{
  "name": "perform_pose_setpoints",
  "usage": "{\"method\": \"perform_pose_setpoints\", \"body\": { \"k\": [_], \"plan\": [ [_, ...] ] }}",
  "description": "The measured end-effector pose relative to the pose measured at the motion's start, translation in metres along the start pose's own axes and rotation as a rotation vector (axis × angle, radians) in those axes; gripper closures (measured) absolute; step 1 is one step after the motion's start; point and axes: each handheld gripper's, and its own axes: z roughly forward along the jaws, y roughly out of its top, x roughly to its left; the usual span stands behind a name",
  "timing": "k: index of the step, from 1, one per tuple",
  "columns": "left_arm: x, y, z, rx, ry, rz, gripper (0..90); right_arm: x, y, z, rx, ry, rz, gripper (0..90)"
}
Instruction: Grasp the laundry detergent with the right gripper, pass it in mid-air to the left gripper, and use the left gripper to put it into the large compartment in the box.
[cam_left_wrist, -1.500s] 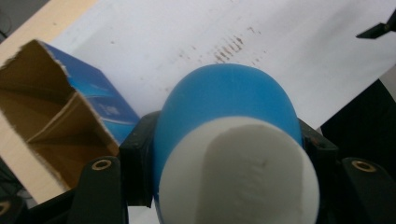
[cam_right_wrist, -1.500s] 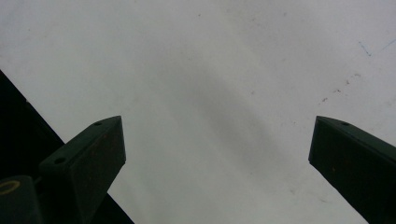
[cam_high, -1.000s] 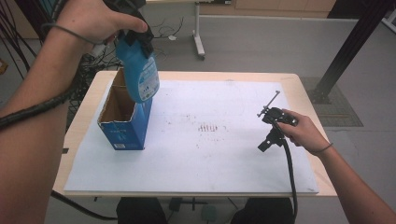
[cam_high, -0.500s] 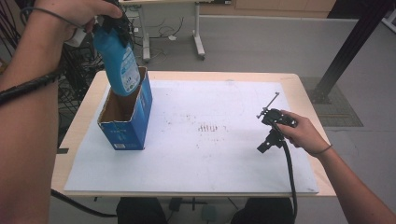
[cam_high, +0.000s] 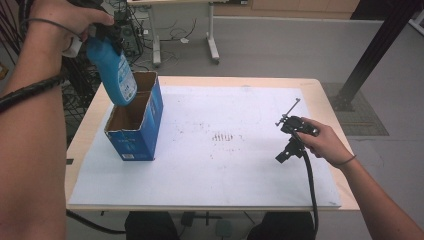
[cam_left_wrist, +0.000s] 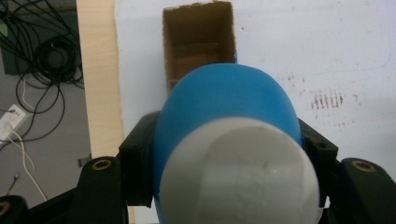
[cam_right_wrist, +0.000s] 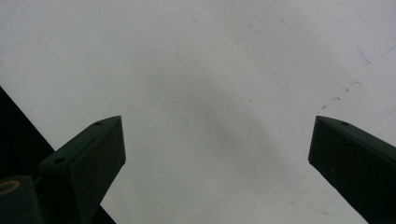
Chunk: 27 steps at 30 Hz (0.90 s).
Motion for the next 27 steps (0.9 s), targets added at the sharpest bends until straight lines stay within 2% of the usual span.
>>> {"method": "perform_pose_setpoints", "body": {
  "k": [9, 20, 27],
  "plan": [
    [-0.005, -0.003, 0.022, 0.016, 0.052, -0.008, 37.7, 0.001, 0.003, 0.003, 0.000, -0.004, -0.008, 4.2],
    [-0.008, -0.007, 0.055, 0.050, 0.051, -0.005, 37.7, 0.005, 0.003, 0.003, -0.003, -0.012, -0.007, 4.0],
    [-0.009, -0.011, 0.076, 0.065, 0.070, 0.005, 37.7, 0.006, 0.002, 0.003, -0.006, -0.013, -0.010, 4.0]
  ]
}}
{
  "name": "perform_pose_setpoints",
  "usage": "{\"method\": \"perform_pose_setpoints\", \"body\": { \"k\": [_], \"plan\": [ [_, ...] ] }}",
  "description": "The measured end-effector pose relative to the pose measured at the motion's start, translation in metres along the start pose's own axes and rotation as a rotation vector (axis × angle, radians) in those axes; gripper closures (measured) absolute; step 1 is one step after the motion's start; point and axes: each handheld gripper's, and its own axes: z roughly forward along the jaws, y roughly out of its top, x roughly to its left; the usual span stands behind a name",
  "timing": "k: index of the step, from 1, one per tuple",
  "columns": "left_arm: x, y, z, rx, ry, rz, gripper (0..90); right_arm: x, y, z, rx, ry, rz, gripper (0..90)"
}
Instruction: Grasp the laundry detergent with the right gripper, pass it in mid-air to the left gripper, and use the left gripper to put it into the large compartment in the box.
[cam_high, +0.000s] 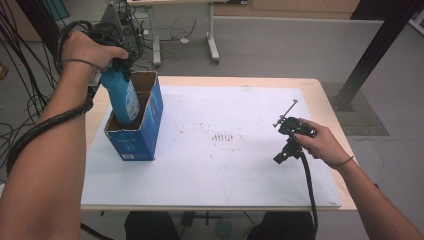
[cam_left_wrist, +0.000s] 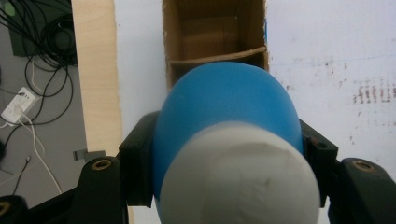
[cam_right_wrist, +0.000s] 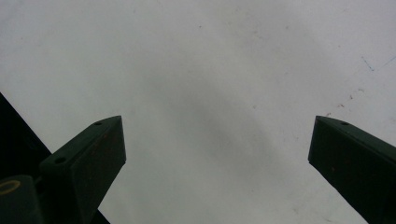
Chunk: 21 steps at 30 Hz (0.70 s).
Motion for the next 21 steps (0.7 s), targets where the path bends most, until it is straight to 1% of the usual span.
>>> {"method": "perform_pose_setpoints", "body": {
  "k": [7, 13, 18, 21],
  "plan": [
    [-0.001, -0.003, 0.017, 0.004, -0.006, -0.003, 37.7, 0.001, 0.000, 0.002, -0.001, 0.000, -0.006, 4.3],
    [-0.002, -0.006, 0.033, 0.025, 0.001, -0.008, 37.7, 0.001, -0.001, 0.004, -0.006, 0.000, -0.006, 4.2],
    [-0.002, -0.009, 0.047, 0.033, -0.010, -0.013, 37.7, 0.001, -0.002, 0.005, -0.004, 0.001, -0.001, 4.2],
    [-0.004, -0.010, 0.054, 0.042, -0.007, -0.004, 37.7, 0.000, -0.001, 0.005, -0.003, -0.002, 0.000, 4.2]
  ]
}}
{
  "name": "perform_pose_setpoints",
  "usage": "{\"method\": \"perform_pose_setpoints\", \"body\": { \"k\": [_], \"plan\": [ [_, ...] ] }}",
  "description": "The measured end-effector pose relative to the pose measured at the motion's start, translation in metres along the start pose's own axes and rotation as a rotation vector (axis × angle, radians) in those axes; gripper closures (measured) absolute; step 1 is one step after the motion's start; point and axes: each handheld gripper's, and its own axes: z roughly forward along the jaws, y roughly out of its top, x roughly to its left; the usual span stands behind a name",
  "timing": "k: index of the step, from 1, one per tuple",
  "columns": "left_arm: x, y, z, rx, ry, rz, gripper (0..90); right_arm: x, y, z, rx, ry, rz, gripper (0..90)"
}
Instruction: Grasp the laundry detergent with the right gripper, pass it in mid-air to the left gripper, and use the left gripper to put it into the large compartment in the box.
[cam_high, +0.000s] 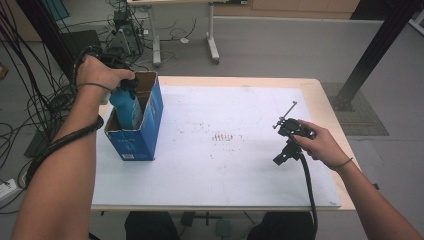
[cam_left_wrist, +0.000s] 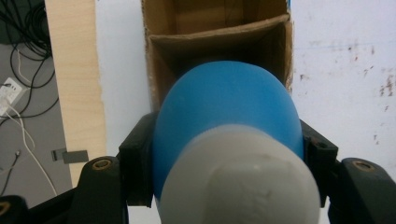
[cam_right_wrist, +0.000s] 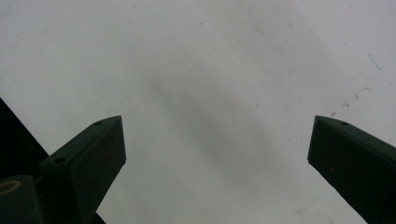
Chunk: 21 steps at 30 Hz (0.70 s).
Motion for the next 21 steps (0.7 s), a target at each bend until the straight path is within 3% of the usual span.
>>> {"method": "perform_pose_setpoints", "body": {
  "k": [21],
  "plan": [
    [-0.005, -0.006, 0.039, 0.012, -0.003, 0.002, 37.7, 0.001, -0.001, 0.003, 0.002, 0.002, -0.003, 4.6]
  ]
}}
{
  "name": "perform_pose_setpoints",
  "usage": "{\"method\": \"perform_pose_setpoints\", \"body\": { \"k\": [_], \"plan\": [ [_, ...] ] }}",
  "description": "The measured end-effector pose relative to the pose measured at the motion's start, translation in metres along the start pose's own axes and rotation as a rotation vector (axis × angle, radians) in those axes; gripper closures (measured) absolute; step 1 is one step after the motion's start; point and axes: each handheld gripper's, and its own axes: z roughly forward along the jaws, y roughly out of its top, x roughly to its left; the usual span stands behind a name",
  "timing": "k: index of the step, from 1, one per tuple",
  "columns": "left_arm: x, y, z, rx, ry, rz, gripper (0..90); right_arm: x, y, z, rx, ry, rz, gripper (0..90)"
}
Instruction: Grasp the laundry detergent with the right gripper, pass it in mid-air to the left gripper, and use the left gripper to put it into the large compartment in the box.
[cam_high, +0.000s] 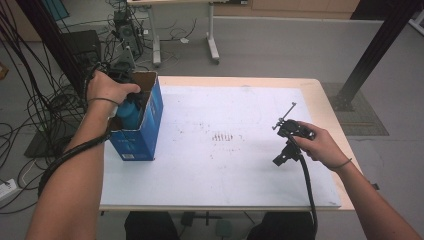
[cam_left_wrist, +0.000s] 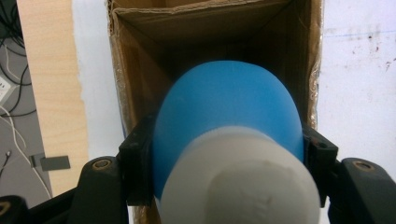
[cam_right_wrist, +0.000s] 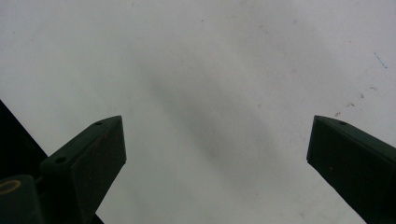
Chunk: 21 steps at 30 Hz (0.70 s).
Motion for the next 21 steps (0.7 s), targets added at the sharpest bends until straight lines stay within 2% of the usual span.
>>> {"method": "perform_pose_setpoints", "body": {
  "k": [4, 21],
  "plan": [
    [-0.001, -0.001, 0.006, -0.001, 0.014, -0.001, 37.7, 0.000, -0.001, 0.000, 0.001, 0.000, -0.001, 4.7],
    [-0.003, -0.004, 0.024, 0.023, 0.022, -0.001, 37.6, -0.001, -0.004, 0.002, 0.009, -0.001, 0.007, 5.0]
  ]
}}
